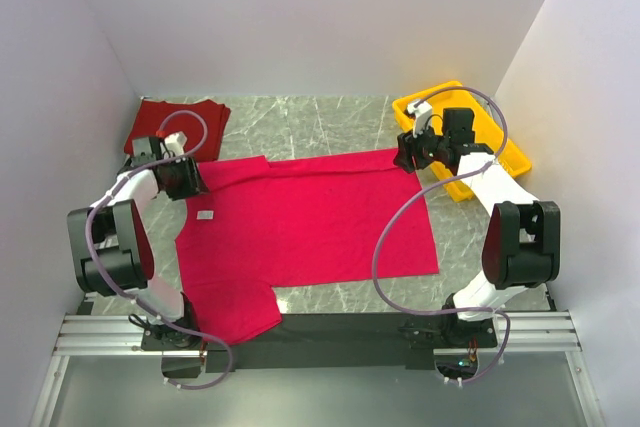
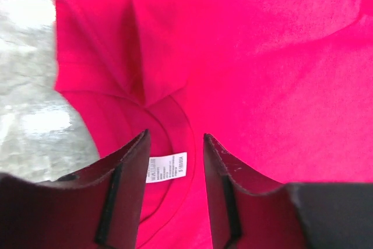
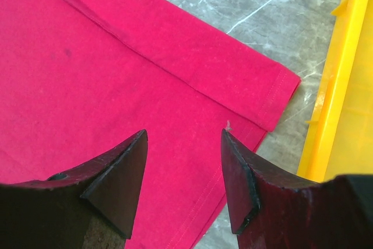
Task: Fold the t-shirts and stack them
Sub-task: Fold the tshirt
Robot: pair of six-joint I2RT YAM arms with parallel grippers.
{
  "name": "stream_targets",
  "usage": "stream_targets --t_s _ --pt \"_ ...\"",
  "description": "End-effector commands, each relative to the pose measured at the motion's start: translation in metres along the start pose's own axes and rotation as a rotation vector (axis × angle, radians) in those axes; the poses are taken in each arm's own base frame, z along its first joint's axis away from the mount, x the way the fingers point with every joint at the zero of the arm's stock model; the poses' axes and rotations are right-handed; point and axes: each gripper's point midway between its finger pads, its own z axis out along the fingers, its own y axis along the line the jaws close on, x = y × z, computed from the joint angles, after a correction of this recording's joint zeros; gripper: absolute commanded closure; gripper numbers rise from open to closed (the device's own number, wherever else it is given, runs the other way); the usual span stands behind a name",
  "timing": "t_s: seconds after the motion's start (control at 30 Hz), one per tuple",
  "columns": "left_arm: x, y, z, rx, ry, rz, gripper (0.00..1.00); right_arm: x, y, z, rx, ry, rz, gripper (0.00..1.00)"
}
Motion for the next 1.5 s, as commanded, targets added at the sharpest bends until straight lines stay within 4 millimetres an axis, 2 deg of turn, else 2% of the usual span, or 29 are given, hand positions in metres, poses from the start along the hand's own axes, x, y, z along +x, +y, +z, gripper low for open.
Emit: stream_targets --t_s 0.0,0.07,0.13,0.27,0.4,0.47,0.5,0.57,0.6,0.7,0.9,1.1,1.3,1.47 --pt "-0.033 0.001 -0.017 -0.036 -0.115 0.026 0.52 -0.021 0.0 -0.01 0.011 -0.066 -0.03 0.4" --pt "-0.044 -0.003 -0.022 -0.025 -0.149 0.018 0.49 -0.02 -0.001 -0.011 0.015 -0.066 -0.031 0.4" --pt "-0.054 -0.006 -0.026 -0.026 -0.176 0.01 0.41 -0.02 0.0 -0.011 0.014 -0.067 -0.033 0.4" --pt "-0.078 -0.006 -0.029 -0.029 -0.21 -0.037 0.38 -0.018 0.001 -0.011 0.014 -0.066 -0.031 0.4" --pt "-0.081 0.0 -0.006 -0.02 -0.15 -0.093 0.4 -0.019 0.001 -0.011 0.013 -0.065 -0.028 0.4" --pt "-0.09 -0.001 0.0 -0.005 -0.15 -0.107 0.42 -0.019 0.0 -0.011 0.016 -0.064 -0.03 0.4" --pt "-0.086 0.003 0.01 -0.006 -0.122 -0.119 0.42 -0.019 0.0 -0.012 0.016 -0.062 -0.03 0.4" --pt "-0.093 0.002 0.016 0.008 -0.117 -0.134 0.45 -0.019 -0.001 -0.012 0.021 -0.062 -0.033 0.4" --pt "-0.09 0.005 0.025 0.007 -0.096 -0.149 0.46 -0.018 -0.001 -0.012 0.021 -0.059 -0.032 0.4" --pt "-0.092 0.011 0.036 -0.004 -0.075 -0.172 0.48 -0.017 -0.002 -0.012 0.026 -0.056 -0.032 0.4" --pt "-0.097 0.02 0.051 -0.023 -0.055 -0.188 0.5 -0.015 -0.002 -0.012 0.025 -0.051 -0.027 0.4" --pt "-0.102 0.019 0.063 0.005 -0.042 -0.197 0.52 -0.016 -0.002 -0.011 0.021 -0.049 -0.026 0.4" --pt "-0.104 0.014 0.07 0.049 -0.027 -0.204 0.62 -0.015 -0.003 -0.012 0.029 -0.045 -0.026 0.4" --pt "-0.101 0.008 0.072 0.092 -0.015 -0.197 0.76 -0.015 -0.005 -0.013 0.033 -0.044 -0.022 0.4"
